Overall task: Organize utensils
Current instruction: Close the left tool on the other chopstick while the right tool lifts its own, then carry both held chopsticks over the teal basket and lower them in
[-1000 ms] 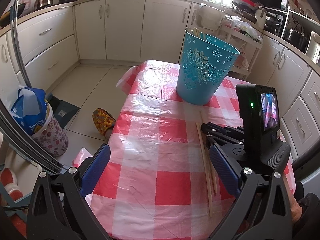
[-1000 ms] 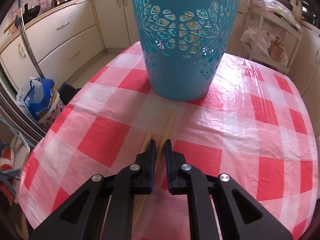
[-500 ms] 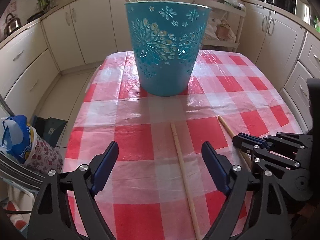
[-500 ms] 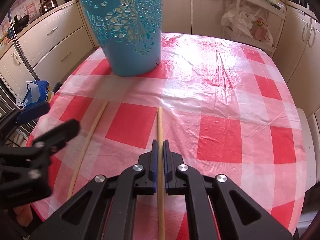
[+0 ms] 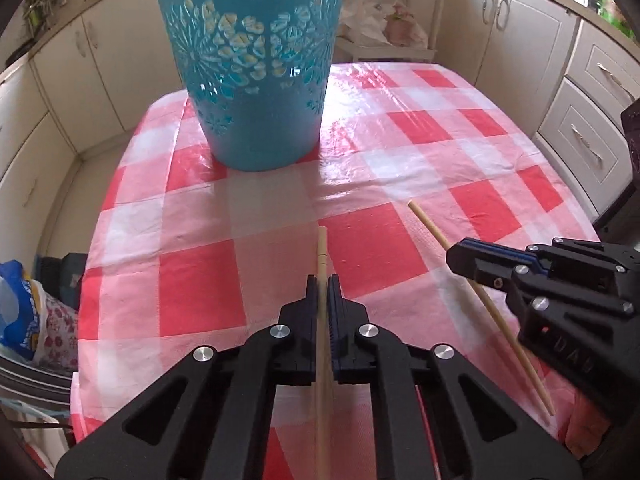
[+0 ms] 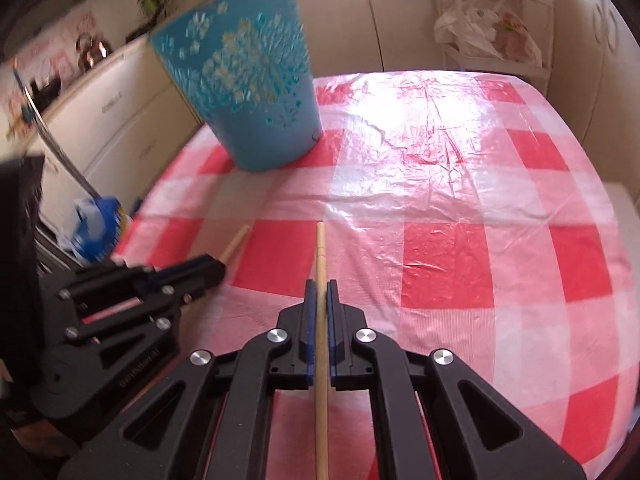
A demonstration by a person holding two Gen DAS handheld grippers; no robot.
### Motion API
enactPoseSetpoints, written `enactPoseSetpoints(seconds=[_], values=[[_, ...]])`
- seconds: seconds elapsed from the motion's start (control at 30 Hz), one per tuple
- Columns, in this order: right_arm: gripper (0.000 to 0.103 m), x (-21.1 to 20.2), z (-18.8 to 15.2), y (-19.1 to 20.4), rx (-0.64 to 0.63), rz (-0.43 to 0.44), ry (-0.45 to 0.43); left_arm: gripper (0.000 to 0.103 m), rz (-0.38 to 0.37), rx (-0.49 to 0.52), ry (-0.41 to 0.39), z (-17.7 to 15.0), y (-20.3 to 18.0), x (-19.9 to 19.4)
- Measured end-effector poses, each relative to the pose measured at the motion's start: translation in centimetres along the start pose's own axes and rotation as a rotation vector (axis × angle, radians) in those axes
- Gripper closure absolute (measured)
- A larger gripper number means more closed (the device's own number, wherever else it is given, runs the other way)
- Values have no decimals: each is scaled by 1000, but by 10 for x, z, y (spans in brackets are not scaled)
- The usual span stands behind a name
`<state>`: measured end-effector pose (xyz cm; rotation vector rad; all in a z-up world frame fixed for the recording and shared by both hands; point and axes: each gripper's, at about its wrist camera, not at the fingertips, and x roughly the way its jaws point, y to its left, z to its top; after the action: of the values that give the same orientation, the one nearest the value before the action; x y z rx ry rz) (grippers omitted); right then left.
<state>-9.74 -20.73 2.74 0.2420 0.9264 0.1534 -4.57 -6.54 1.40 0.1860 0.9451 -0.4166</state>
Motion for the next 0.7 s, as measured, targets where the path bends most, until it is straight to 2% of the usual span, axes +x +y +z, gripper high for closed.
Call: enactPoseSetpoints(seconds=[0.1,0.3,0.47,0.7], values=[[97,-19,0,-3,73,70,-77,98,-19,-16,-58,0,3,-22],[97,-65,24,13,76,129,-256,98,-105,-88,-279,21,35,-87],[97,-95,64,39,27,142,-422,98,-113,-135,-464,59,62,-133],[97,-102,135,53,41,153,-565,98,-134,-159,-589,115,77,-145]])
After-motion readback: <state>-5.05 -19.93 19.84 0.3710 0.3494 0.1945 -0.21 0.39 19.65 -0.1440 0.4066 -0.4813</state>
